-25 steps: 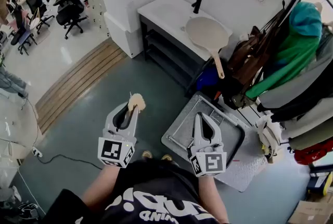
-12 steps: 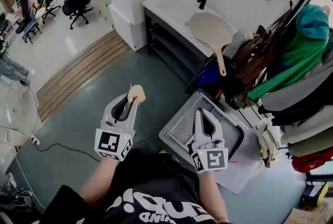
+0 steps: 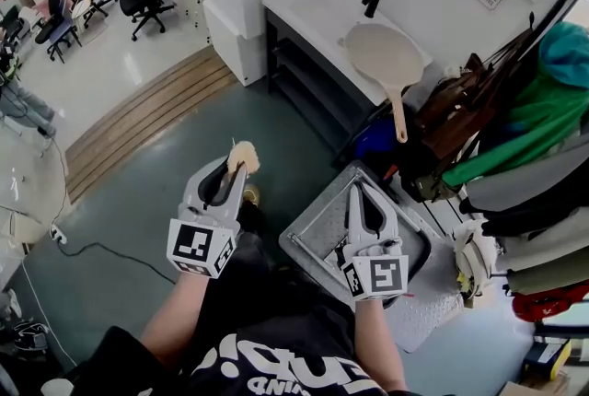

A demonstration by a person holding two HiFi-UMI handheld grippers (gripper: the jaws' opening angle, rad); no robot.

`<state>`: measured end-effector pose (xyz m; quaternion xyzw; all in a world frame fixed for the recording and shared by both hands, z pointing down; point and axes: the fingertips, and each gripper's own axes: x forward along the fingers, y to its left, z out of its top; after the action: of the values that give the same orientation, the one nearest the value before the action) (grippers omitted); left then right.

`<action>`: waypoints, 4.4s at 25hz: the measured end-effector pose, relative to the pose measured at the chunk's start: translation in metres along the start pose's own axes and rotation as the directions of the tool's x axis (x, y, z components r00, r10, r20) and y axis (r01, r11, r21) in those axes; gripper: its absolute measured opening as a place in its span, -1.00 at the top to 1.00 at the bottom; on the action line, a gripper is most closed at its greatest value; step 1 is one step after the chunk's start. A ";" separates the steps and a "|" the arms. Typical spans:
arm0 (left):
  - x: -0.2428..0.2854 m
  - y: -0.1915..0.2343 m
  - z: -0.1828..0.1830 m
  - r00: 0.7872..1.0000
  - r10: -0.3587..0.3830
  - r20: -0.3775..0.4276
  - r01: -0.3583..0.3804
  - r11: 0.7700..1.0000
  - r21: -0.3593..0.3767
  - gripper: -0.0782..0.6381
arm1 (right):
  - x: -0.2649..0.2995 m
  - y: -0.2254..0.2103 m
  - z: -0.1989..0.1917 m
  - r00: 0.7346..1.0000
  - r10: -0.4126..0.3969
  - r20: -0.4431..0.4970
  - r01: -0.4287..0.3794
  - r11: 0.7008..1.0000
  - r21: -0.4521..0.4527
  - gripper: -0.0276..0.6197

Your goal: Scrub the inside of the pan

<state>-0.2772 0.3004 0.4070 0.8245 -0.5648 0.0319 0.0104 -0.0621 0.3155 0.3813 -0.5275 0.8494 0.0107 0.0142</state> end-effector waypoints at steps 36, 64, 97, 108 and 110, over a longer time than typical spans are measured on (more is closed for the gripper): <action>0.327 0.156 0.021 0.909 -0.414 -0.038 0.416 0.909 0.034 0.58 | 0.290 -0.079 -0.021 0.932 -0.360 -0.046 0.361 0.932 0.009 0.89; 0.481 0.083 0.044 0.807 -0.591 -0.010 0.590 0.806 0.039 0.58 | 0.330 -0.203 0.007 0.885 -0.466 0.018 0.466 0.885 -0.011 0.89; 0.631 -0.047 0.053 0.686 -0.726 -0.049 0.727 0.686 0.000 0.58 | 0.341 -0.339 0.011 0.845 -0.532 -0.055 0.532 0.846 -0.023 0.89; 0.645 -0.078 0.066 0.573 -0.819 -0.035 0.819 0.574 -0.024 0.57 | 0.313 -0.352 0.032 0.793 -0.609 -0.026 0.608 0.793 -0.037 0.82; 0.645 -0.084 0.069 0.553 -0.832 -0.031 0.832 0.554 -0.025 0.57 | 0.308 -0.354 0.031 0.798 -0.600 -0.049 0.598 0.800 -0.054 0.55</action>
<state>0.0363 -0.2734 0.3814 0.9927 -0.1083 0.0371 0.0386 0.1190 -0.1165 0.3380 -0.7690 0.6389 0.0043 -0.0195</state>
